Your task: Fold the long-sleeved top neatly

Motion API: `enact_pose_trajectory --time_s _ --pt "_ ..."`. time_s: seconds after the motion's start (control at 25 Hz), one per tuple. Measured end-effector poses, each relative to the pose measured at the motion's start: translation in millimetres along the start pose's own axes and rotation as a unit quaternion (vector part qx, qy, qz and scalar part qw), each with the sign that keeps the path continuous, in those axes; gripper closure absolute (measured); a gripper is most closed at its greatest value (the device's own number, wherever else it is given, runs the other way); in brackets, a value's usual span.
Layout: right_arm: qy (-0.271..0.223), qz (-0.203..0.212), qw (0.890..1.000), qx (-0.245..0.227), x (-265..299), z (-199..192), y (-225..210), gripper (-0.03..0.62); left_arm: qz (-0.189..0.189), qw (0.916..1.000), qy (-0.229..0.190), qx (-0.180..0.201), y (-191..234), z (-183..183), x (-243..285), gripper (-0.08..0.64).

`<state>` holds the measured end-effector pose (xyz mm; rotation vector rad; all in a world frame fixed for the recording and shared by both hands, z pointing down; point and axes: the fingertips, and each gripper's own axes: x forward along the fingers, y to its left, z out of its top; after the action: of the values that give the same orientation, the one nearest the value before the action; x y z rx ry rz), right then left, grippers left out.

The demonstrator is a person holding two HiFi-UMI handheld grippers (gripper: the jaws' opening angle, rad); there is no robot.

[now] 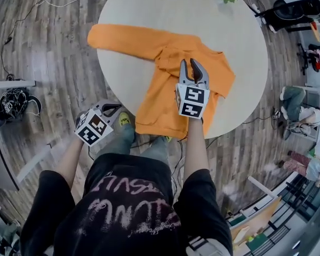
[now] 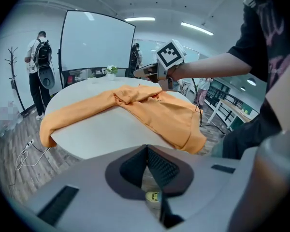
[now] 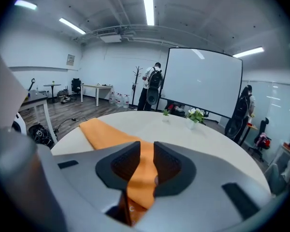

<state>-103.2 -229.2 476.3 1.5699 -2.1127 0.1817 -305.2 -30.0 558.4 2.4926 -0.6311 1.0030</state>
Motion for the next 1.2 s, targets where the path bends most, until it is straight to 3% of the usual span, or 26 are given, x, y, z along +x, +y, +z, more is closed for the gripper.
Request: enact_pose_trajectory --time_s 0.2,0.52,0.8,0.88,1.0,1.2 --pt "0.001 -0.027 1.000 0.002 -25.8 -10.4 -16.3 0.588 0.032 0.9991 -0.022 -0.016 32.3 10.6 -6.3 0.549" --pt "0.041 -0.022 0.999 0.010 -40.8 -40.2 -11.0 0.588 0.134 0.9903 -0.025 -0.025 130.2 -7.0 -33.7 0.548" --pt "0.070 -0.033 0.997 0.017 -31.4 -53.4 0.6 0.588 0.226 0.9738 -0.015 -0.015 222.1 -41.4 -38.5 0.541" --pt "0.081 -0.032 0.996 0.006 -28.4 -58.9 5.9 0.588 0.243 0.9700 -0.012 -0.007 241.4 -47.3 -31.1 0.507" --pt "0.094 -0.035 0.995 -0.004 -23.2 -65.8 7.0 0.588 0.257 0.9662 -0.016 -0.015 265.2 -57.1 -15.3 0.375" --pt "0.113 -0.052 0.992 0.009 -19.1 -82.2 4.1 0.588 0.295 0.9554 -0.013 -0.012 303.1 -70.7 5.2 0.322"
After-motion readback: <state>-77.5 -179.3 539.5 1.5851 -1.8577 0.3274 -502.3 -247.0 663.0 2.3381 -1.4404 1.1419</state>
